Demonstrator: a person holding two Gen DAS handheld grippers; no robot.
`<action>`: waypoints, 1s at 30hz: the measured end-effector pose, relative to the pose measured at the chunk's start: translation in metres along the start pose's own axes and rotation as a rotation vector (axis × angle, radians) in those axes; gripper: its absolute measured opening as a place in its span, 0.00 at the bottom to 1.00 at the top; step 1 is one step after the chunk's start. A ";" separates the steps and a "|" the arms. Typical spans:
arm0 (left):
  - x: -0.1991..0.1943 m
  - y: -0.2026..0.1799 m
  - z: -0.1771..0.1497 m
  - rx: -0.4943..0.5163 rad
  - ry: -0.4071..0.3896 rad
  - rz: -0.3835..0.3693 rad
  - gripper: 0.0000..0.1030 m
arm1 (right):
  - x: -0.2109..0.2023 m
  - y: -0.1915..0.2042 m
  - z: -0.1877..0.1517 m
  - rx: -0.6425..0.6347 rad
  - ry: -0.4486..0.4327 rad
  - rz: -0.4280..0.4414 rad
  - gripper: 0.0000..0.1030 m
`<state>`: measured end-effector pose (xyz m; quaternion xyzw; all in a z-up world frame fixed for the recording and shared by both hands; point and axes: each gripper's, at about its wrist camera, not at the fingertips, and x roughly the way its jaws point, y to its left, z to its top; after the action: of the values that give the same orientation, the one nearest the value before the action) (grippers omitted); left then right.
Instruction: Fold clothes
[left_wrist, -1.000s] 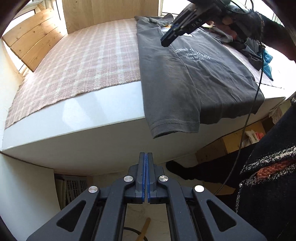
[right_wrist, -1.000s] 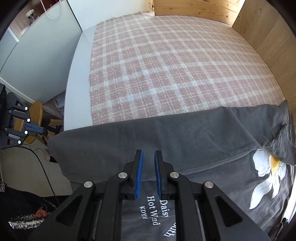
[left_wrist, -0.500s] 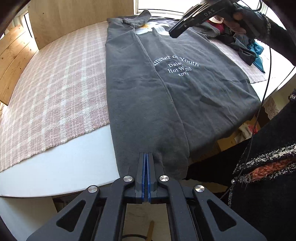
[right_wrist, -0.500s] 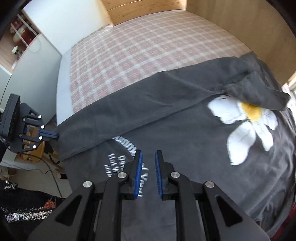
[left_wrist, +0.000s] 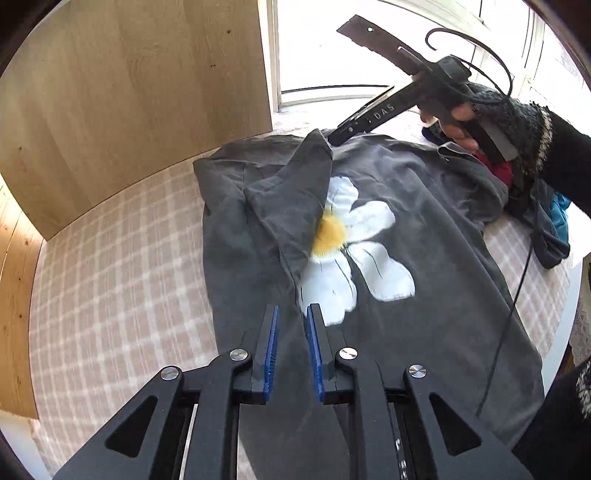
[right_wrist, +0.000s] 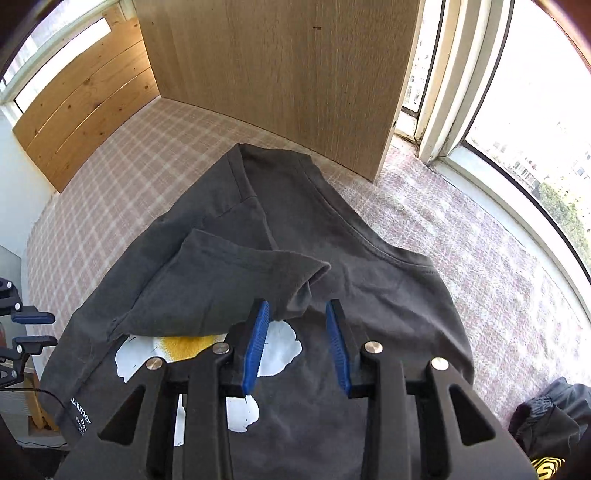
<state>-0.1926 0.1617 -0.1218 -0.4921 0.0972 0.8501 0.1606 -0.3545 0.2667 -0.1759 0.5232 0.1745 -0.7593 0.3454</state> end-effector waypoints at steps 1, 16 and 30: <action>0.014 0.003 0.016 0.006 0.006 0.006 0.16 | 0.003 -0.002 0.003 -0.011 -0.002 0.014 0.31; 0.139 0.015 0.093 0.186 0.154 -0.021 0.15 | 0.022 -0.034 0.004 -0.067 0.014 0.173 0.31; 0.111 0.031 0.095 0.122 0.086 -0.015 0.25 | 0.024 -0.059 -0.008 0.027 0.030 0.261 0.31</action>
<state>-0.3320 0.1831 -0.1710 -0.5182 0.1519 0.8194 0.1922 -0.3959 0.3051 -0.2071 0.5577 0.0997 -0.7022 0.4313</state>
